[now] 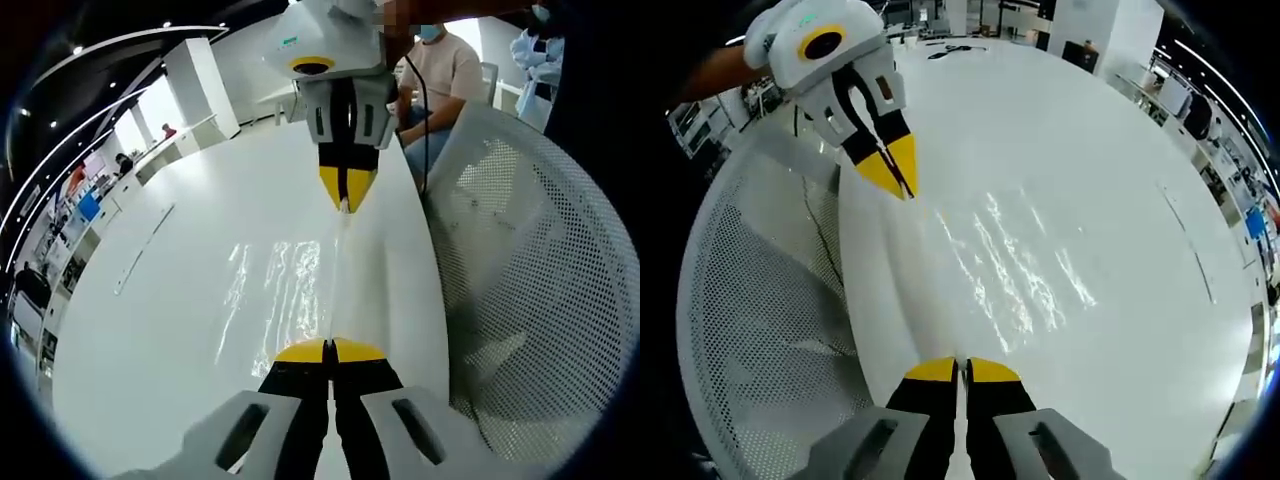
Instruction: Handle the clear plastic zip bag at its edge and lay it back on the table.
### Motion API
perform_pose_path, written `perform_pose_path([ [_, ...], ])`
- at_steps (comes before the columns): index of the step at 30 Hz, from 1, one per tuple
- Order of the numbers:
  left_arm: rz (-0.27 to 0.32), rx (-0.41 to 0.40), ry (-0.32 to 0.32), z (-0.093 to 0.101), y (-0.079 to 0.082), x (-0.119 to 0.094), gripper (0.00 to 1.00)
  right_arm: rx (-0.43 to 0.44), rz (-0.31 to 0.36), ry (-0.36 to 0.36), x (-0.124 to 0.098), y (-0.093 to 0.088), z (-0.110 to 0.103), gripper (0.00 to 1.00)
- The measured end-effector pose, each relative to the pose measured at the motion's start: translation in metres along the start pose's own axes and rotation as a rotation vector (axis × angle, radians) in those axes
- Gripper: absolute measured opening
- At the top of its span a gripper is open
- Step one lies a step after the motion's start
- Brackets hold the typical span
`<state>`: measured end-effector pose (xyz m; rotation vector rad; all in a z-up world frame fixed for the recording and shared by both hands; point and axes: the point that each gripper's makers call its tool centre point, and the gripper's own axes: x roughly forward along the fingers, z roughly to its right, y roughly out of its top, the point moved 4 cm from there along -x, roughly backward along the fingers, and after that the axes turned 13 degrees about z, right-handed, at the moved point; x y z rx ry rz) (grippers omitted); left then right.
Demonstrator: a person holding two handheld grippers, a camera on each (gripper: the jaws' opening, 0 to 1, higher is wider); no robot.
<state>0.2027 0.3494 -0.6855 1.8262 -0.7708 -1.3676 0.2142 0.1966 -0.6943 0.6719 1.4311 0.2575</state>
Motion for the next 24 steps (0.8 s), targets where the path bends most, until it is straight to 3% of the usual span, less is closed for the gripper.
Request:
perform_pose_path([
  [11,-0.006,0.008,0.001,0.002,0.001,0.003,0.00,0.014,-0.005,-0.010,-0.005,-0.005,0.001,0.00],
  [12,-0.009,0.021,-0.004,0.003,0.002,0.004,0.00,0.054,-0.001,-0.017,-0.006,-0.004,0.000,0.00],
  [17,-0.004,0.057,0.002,0.003,0.005,0.006,0.00,0.041,0.025,-0.008,-0.010,-0.007,0.005,0.00],
  [24,-0.012,0.146,-0.021,0.008,0.004,0.007,0.00,0.080,0.052,0.007,-0.008,-0.014,-0.002,0.02],
])
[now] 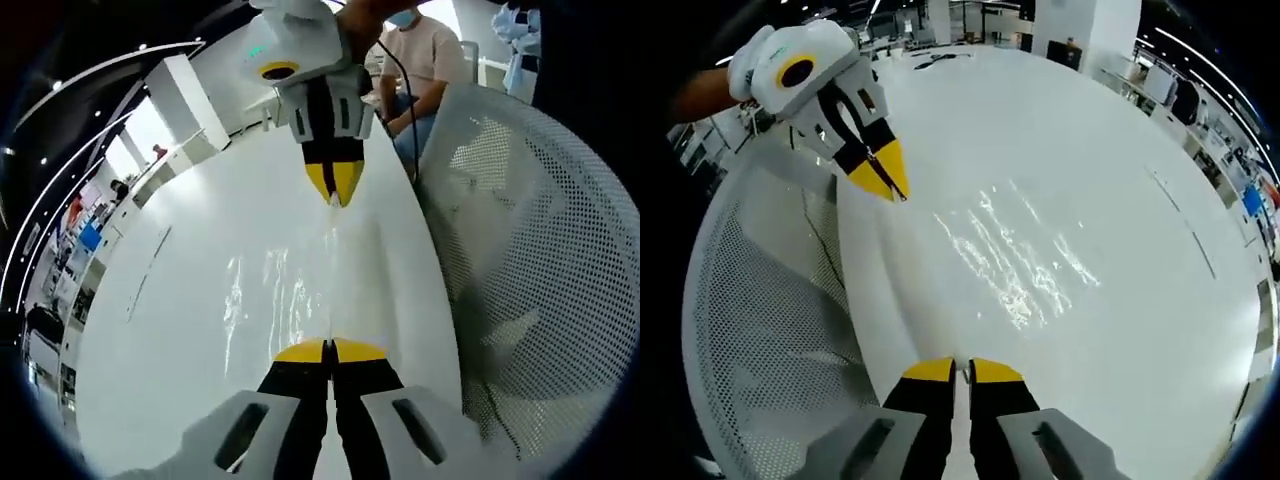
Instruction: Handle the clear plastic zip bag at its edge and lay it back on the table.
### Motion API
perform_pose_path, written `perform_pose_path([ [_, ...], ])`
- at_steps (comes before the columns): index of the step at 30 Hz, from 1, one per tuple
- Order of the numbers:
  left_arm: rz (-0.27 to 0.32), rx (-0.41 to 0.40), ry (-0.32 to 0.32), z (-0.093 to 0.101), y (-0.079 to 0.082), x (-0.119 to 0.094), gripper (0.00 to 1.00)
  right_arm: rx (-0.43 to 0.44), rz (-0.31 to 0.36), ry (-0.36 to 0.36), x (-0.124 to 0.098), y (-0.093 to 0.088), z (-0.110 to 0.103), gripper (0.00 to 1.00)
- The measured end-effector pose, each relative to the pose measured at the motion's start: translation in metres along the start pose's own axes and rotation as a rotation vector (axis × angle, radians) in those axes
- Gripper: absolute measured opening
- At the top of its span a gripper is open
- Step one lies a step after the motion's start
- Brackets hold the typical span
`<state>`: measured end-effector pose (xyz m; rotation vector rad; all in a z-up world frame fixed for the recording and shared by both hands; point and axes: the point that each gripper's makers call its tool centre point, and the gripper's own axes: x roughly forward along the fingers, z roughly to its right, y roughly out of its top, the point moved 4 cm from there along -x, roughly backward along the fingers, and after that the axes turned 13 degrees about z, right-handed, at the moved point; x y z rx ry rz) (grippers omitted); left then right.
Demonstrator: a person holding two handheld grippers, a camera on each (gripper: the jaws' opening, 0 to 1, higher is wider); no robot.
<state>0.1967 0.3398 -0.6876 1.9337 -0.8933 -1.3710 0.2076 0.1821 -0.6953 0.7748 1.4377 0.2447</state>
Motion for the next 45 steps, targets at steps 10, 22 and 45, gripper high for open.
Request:
perform_pose_path([
  [10,-0.009,0.043,-0.012,0.001,0.002,0.005,0.00,0.048,0.061,0.016,-0.005,0.001,-0.006,0.11],
  [22,0.003,0.045,-0.005,-0.001,0.004,0.009,0.00,0.071,0.139,0.021,0.000,0.023,-0.001,0.13],
  [45,0.085,0.025,0.039,-0.012,0.010,0.000,0.00,0.118,0.127,0.081,0.031,0.039,-0.005,0.00],
])
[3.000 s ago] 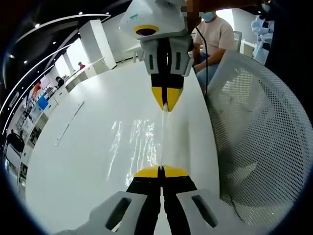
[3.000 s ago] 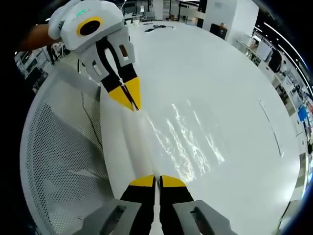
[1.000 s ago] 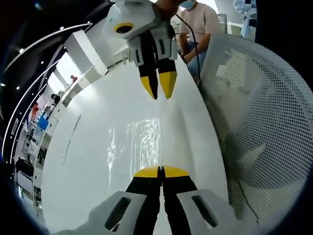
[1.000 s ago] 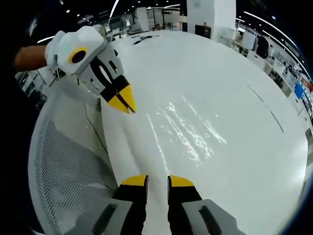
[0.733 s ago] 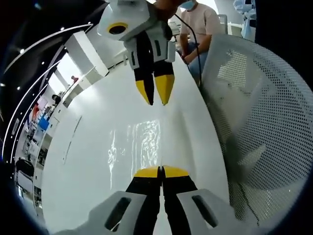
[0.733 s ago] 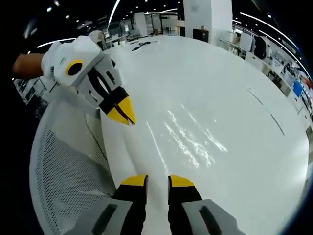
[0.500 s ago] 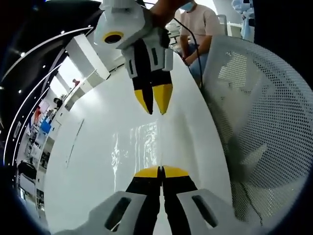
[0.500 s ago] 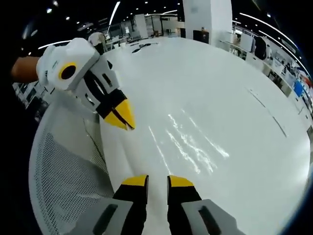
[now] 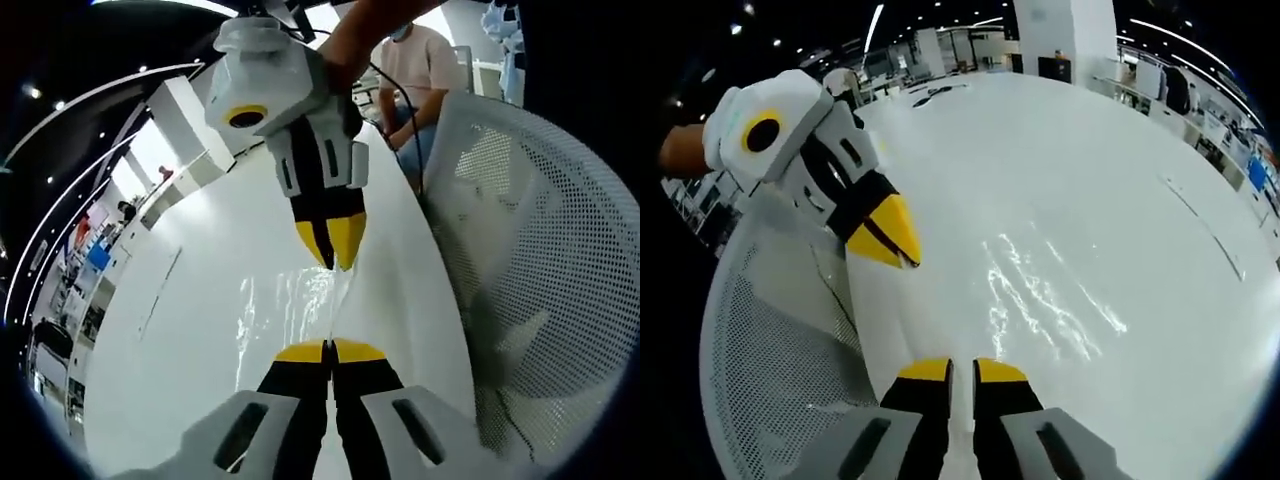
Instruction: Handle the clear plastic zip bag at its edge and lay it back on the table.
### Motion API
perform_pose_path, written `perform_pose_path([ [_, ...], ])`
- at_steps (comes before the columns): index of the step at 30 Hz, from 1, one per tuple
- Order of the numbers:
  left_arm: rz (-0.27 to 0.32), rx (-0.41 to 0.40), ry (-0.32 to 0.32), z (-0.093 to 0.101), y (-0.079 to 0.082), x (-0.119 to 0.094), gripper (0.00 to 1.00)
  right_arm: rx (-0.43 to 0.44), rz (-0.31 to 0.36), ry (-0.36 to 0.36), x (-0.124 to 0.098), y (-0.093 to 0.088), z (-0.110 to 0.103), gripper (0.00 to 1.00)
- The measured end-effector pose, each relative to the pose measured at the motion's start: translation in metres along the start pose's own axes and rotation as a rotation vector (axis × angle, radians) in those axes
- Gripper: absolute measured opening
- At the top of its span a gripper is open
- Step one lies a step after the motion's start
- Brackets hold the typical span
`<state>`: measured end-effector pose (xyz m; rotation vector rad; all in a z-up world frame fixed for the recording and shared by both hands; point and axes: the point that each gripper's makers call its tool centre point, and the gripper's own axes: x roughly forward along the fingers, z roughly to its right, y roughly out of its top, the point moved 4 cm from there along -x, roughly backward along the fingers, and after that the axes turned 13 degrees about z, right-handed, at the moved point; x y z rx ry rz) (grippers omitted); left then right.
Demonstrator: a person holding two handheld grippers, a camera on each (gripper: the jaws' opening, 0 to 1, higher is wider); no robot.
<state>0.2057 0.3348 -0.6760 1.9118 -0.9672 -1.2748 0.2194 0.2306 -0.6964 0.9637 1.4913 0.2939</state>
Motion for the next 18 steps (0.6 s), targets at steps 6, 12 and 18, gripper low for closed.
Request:
perform_pose_path([
  [6,-0.009,-0.020,-0.007,0.0036,-0.0029,-0.0003,0.00,0.007,-0.022,0.005,0.0011,-0.0025,-0.0023,0.00],
  [12,-0.014,-0.009,0.008,0.0022,-0.0028,-0.0023,0.08,-0.001,-0.033,0.004,0.0030,0.0012,-0.0066,0.00],
  [18,0.001,-0.011,0.020,0.0003,0.0007,-0.0052,0.14,0.005,-0.042,-0.011,0.0047,0.0026,-0.0094,0.00],
])
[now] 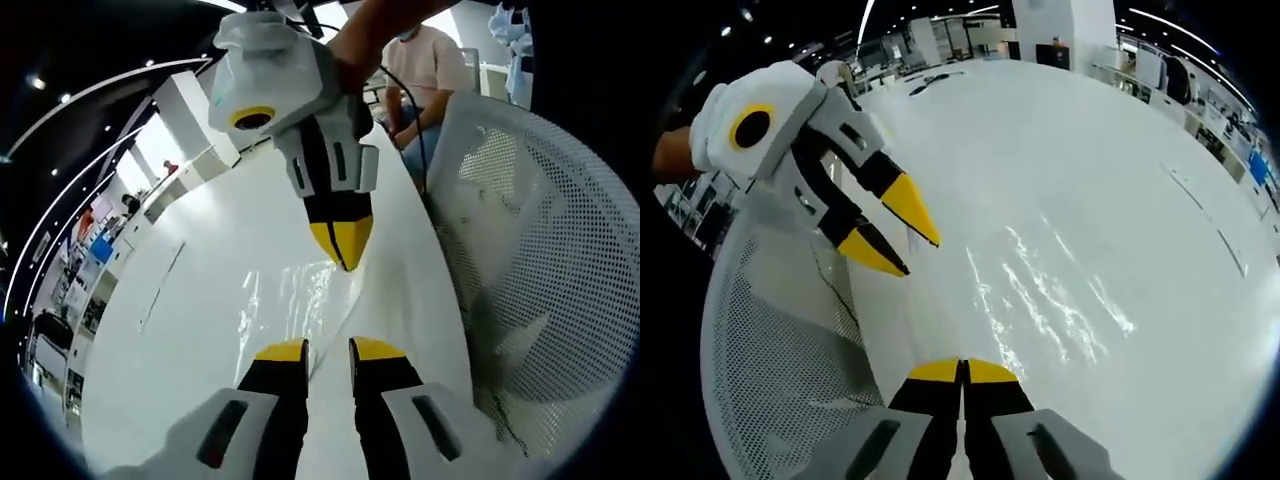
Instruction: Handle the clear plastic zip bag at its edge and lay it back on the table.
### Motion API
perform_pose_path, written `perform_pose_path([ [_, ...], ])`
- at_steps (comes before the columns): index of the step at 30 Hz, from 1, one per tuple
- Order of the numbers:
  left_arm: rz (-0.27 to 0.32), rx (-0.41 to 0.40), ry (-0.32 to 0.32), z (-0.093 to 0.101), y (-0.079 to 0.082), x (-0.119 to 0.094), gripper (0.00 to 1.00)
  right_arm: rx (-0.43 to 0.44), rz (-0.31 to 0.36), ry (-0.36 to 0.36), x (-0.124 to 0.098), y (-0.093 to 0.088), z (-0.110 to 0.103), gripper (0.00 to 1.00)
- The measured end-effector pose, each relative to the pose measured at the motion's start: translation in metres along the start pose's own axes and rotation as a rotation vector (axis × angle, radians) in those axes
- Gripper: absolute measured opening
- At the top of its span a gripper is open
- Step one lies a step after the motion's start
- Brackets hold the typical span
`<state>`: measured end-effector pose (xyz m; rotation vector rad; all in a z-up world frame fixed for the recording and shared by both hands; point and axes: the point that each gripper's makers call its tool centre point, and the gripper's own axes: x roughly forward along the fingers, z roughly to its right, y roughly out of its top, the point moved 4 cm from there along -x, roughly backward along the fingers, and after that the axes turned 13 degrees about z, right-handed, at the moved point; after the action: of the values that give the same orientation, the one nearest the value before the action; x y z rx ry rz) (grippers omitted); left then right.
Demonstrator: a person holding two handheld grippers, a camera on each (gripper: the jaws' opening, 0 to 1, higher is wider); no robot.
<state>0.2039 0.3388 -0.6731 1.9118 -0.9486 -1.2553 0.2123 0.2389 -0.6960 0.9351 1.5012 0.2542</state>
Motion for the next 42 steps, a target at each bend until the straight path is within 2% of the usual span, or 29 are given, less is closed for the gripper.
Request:
perform_pose_path([
  [12,0.054,0.037,-0.013,0.005,0.016,0.003,0.11,-0.029,-0.031,-0.015,0.005,0.004,0.001,0.00],
  [16,0.056,0.053,-0.038,0.010,0.016,0.006,0.10,-0.050,-0.041,-0.014,0.005,0.006,-0.001,0.00],
  [25,0.037,0.057,-0.055,0.013,0.014,0.011,0.10,-0.127,-0.033,-0.004,0.004,0.012,-0.002,0.00],
  [29,0.007,0.069,-0.050,0.013,0.010,0.014,0.09,-0.150,-0.018,-0.006,0.000,0.014,-0.003,0.00],
  [42,-0.031,0.091,-0.042,0.009,0.007,0.016,0.02,-0.200,0.034,-0.058,-0.008,0.030,0.002,0.00],
])
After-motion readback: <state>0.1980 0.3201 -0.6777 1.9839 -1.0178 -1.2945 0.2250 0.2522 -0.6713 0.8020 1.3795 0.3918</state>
